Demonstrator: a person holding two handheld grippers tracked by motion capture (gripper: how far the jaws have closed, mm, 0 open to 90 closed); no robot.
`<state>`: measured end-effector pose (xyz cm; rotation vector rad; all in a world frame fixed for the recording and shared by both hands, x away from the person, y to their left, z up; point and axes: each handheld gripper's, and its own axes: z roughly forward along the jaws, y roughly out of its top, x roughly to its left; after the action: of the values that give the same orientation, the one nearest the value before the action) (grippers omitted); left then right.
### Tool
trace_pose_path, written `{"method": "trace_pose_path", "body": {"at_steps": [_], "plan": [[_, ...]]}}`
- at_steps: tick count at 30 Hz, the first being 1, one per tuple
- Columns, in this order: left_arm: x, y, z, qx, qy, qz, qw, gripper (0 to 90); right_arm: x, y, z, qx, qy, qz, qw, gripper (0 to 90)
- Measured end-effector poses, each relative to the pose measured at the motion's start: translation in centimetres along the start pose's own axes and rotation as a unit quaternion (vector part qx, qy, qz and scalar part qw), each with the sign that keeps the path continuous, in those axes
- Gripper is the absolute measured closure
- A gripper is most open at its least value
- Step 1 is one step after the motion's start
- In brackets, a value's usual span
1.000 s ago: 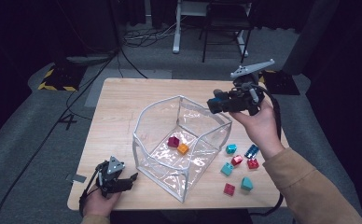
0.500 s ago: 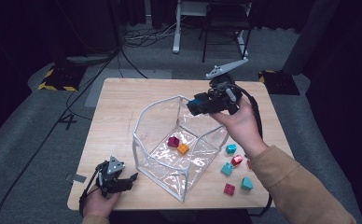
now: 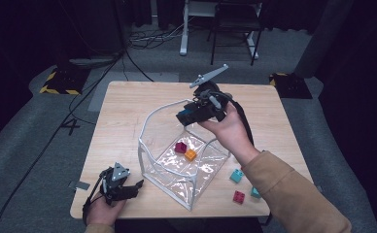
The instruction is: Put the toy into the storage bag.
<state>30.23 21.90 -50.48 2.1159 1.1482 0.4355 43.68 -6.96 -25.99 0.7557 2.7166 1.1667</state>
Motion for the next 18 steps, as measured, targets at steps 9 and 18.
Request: {"method": "trace_pose_path", "body": {"at_steps": [9, 18], "plan": [[0.0, 0.0, 0.0, 0.000, -0.001, 0.000, 1.0000, 29.2, 0.4, -0.4, 3.8, 0.047, 0.011, -0.004, 0.9988, 51.4], [0.0, 0.0, 0.0, 0.000, -0.001, 0.000, 1.0000, 29.1, 1.0, -1.0, 6.0, 0.098, 0.007, -0.010, 0.9951, 51.4]]}}
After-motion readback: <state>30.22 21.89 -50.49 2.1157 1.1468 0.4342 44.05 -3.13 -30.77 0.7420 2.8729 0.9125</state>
